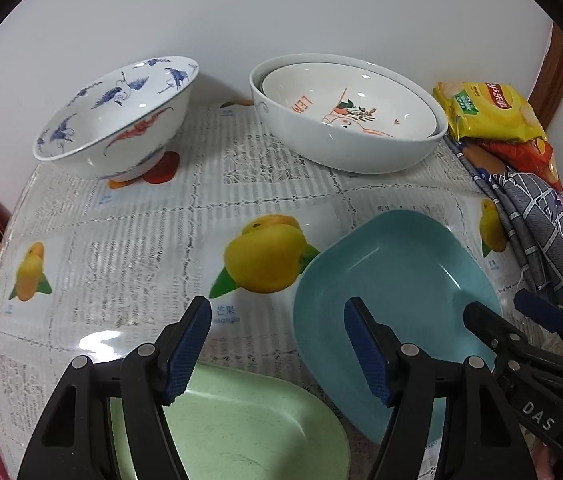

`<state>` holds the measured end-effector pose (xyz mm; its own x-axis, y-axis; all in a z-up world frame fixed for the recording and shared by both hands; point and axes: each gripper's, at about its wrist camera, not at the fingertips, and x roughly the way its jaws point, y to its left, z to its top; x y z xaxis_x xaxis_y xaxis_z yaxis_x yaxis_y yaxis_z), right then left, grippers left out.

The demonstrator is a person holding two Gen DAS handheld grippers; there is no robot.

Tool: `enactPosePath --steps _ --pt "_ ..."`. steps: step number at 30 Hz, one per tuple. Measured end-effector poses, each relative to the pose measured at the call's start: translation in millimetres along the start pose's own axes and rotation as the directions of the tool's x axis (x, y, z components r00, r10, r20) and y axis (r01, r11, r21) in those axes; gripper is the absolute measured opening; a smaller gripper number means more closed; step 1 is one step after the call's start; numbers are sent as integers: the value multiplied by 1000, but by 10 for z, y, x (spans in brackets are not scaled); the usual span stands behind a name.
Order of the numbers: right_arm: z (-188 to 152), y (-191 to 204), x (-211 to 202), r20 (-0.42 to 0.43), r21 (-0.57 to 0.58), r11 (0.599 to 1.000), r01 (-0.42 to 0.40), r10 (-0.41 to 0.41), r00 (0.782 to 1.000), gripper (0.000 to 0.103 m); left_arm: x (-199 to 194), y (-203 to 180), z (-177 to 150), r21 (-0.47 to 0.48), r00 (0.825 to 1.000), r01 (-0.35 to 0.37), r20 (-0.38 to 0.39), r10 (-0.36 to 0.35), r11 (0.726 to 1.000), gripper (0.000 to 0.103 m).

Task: Organize plates and bowls
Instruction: 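Close both grippers on the rim of the blue plate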

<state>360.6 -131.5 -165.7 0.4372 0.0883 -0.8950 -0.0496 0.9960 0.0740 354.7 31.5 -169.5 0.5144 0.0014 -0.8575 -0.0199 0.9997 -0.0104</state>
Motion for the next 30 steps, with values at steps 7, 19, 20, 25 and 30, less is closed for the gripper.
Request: enactPosePath --steps 7,19,20,25,30 --pt "-8 -33 140 -32 28 999 17 -16 999 49 137 -71 29 21 999 -4 -34 4 1000 65" --pt "20 13 197 -29 42 999 -31 32 999 14 256 -173 48 20 997 42 -58 -41 999 15" --pt "19 18 197 -25 39 999 -26 27 999 14 245 -170 52 18 998 39 -54 -38 999 13" --pt "10 -37 147 0 65 997 -42 42 999 8 140 -116 60 -10 997 65 -35 -65 998 10" --pt "36 -54 -19 38 63 996 -58 56 998 8 -84 -98 78 -4 998 67 0 -67 998 9"
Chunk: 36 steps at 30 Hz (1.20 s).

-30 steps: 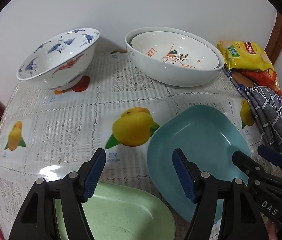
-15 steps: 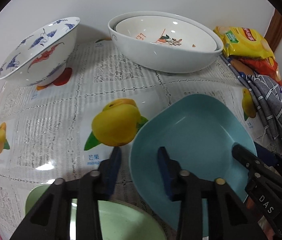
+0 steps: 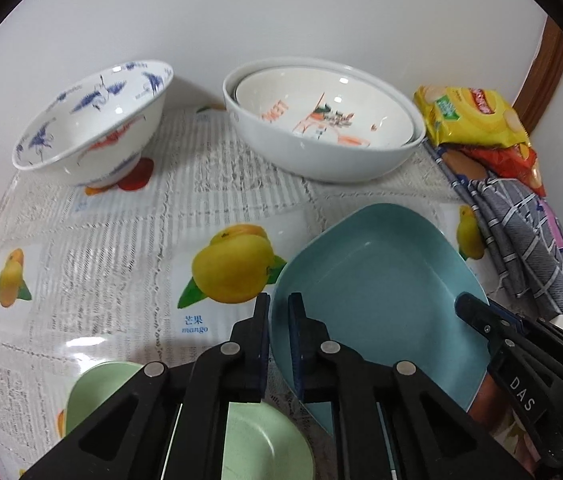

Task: Organize plates and bowls
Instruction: 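Close both grippers on the rim of the blue plate, then lift the blue plate off the table with both grippers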

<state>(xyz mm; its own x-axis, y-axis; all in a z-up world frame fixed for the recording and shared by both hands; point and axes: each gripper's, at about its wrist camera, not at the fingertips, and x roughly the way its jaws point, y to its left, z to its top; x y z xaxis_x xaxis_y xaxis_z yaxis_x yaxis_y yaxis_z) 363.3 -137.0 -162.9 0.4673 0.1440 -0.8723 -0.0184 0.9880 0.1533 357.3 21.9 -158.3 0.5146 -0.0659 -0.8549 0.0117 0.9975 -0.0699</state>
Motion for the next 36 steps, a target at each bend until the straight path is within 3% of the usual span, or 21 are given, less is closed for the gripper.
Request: enactPosePath --steps 8,17,25,36 --pt "-27 -55 -408 50 38 997 -63 61 997 8 -436 -23 -35 2 998 18 55 -18 1000 9" --pt "-254 -83 -979 88 42 997 -68 64 994 8 -933 -109 -288 -25 996 40 80 -38 999 9" --pt "-609 -64 -1330 95 37 997 -68 64 993 7 -1258 -121 -628 -36 995 29 91 -26 999 9" --pt "-846 114 -1694 122 1 995 -103 102 987 7 -1678 32 -901 -70 991 1 132 8 998 9"
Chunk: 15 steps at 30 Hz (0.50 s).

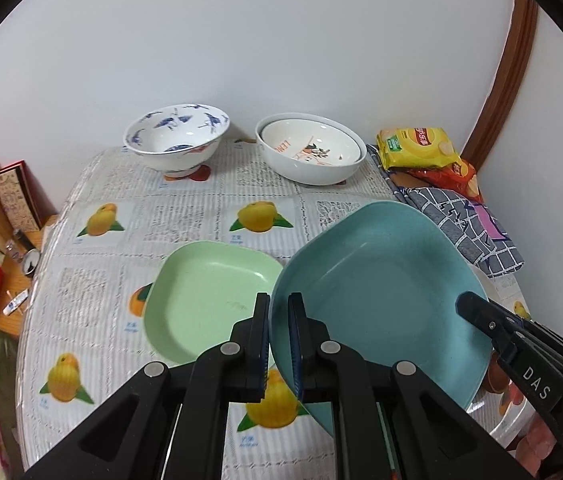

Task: Organize plates and bowls
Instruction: 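Lift the blue plate off the table with both grippers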

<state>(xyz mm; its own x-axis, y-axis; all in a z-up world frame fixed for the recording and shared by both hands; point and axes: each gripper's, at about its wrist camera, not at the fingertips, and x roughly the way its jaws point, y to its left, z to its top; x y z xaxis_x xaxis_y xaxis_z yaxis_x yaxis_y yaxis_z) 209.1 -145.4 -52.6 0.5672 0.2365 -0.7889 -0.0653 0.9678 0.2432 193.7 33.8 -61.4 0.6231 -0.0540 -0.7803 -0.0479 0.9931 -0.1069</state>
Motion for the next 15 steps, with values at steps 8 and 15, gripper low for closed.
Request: enactPosePath --steps 8,15 --pt "-103 209 -154 6 -39 999 -29 29 1000 7 -234 148 -129 -37 999 -33 22 34 999 9" --pt "-157 324 -248 10 -69 997 -32 33 999 7 -342 249 -215 -63 999 -35 30 37 997 9"
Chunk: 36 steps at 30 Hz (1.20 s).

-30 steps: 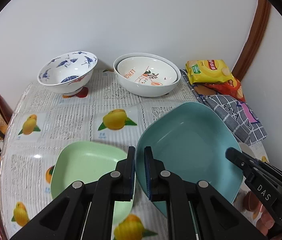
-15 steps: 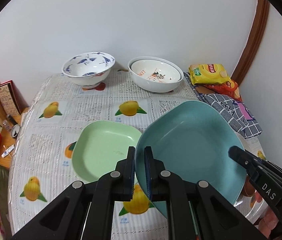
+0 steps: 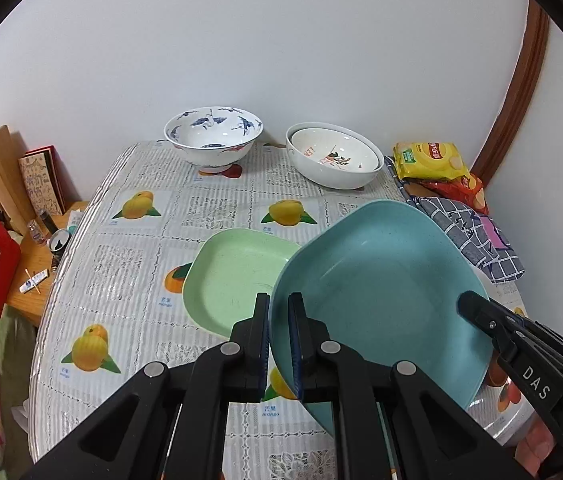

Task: Organize plates and bowls
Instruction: 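Lift the blue plate off the table with both grippers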

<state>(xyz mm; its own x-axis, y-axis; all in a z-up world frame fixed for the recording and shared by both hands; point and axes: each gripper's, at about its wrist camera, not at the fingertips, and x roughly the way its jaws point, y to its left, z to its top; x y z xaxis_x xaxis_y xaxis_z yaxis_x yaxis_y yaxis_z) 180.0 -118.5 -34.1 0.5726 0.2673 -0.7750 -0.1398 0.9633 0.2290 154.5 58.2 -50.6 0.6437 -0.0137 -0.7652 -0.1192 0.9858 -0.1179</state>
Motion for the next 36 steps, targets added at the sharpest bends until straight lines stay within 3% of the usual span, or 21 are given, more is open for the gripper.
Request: enactPosePath --steps 36 --pt "93 236 103 -12 -58 998 1 -2 1000 7 32 198 26 -46 1000 -16 -7 15 999 10"
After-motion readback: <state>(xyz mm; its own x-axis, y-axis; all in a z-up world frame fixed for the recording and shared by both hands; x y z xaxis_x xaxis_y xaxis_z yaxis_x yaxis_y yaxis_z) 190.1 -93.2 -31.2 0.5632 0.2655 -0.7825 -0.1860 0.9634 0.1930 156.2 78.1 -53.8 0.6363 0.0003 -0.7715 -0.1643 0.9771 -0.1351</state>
